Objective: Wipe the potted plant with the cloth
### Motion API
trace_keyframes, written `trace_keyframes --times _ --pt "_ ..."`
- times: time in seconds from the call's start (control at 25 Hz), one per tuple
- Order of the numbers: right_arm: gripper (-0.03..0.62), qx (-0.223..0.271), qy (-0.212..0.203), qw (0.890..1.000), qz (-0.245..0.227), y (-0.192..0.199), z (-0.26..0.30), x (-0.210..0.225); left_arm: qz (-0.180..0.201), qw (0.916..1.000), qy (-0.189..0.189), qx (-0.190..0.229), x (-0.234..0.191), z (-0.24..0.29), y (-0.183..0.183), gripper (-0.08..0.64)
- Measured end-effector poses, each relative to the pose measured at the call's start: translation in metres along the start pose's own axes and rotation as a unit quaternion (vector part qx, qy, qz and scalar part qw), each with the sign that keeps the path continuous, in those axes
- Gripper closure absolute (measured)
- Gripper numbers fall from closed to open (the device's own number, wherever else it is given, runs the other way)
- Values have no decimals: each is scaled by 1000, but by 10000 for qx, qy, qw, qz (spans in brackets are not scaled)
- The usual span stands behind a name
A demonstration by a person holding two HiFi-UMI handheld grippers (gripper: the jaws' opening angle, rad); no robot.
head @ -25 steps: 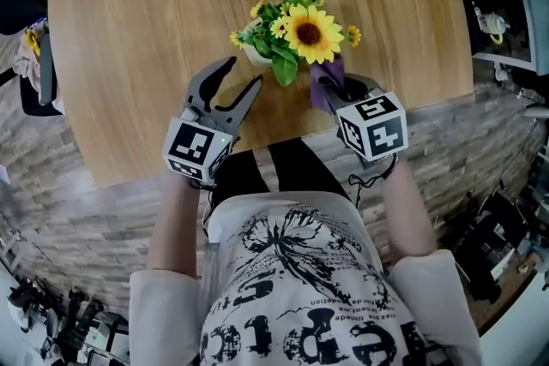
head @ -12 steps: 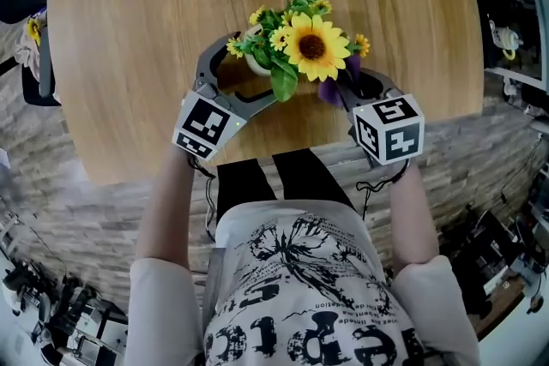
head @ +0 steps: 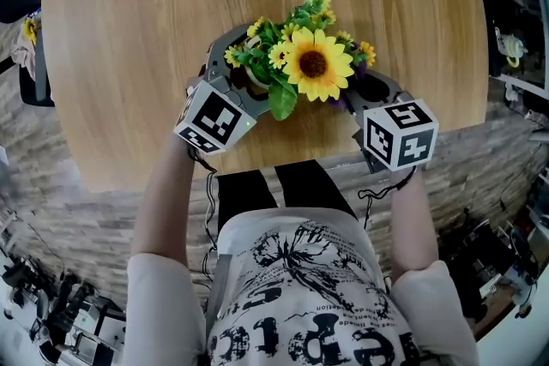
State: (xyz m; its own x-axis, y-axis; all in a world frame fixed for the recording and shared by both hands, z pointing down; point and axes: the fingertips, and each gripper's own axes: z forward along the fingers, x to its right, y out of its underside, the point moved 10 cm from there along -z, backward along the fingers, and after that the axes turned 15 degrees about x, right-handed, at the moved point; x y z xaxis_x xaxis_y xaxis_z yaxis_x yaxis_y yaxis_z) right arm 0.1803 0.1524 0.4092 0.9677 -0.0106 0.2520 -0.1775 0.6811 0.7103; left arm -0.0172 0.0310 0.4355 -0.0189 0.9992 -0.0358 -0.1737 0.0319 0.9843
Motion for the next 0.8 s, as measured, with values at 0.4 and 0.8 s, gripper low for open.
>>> trace_keyframes --times 0.4,0.8 --pt "509 98 55 9998 160 3 0 0 -82 9999 -57 -128 0 4 2 35" --pt "509 106 87 9999 -33 -2 -2 -1 -392 9983 -370 203 6 -4 -25 37"
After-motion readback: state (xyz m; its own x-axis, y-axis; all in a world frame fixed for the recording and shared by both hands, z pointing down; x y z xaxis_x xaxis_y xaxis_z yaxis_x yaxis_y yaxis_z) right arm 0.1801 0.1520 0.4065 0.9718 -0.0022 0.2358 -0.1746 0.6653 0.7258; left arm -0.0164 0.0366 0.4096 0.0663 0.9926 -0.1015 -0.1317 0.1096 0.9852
